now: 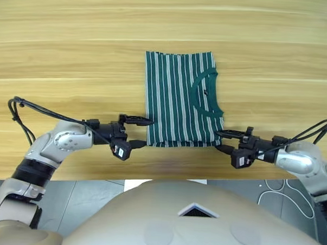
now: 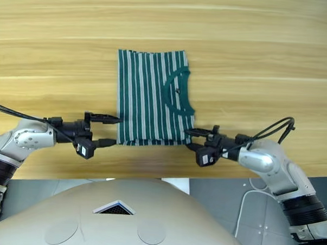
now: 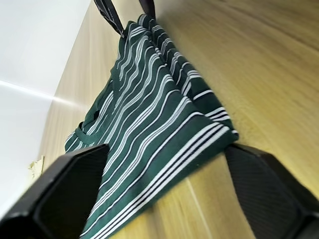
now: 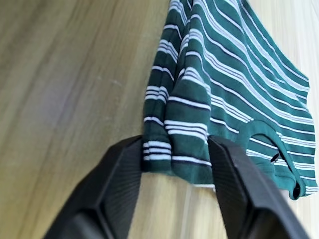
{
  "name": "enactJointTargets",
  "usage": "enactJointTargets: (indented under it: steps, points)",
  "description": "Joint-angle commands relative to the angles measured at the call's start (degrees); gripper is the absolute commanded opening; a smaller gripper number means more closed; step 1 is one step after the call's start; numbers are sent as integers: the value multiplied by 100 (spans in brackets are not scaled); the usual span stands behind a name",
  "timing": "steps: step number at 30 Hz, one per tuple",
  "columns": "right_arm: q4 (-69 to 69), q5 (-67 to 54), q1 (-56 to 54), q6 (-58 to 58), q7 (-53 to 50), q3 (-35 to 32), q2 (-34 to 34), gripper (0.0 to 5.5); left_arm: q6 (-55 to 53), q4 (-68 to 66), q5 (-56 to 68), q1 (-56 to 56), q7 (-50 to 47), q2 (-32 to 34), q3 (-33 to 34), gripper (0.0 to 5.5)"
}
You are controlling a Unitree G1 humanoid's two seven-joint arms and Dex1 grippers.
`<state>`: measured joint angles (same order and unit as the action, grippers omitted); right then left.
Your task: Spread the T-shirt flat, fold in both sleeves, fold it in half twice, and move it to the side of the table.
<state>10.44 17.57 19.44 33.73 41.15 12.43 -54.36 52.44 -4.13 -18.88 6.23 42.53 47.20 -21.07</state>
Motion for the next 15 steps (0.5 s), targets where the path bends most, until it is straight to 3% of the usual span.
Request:
enactJointTargets:
  steps: [1,8,15]
  points:
    - [-59,139,-17,-189,49,67,50,139,-103,-241,-524,83,88,139,-247,337]
    - [30,122,-12,-284,50,91,83,15,-120,-267,-588,72,29,176,-367,212]
    - [117,128,18,-357,57,124,130,9,-157,-223,-603,66,14,243,-418,94]
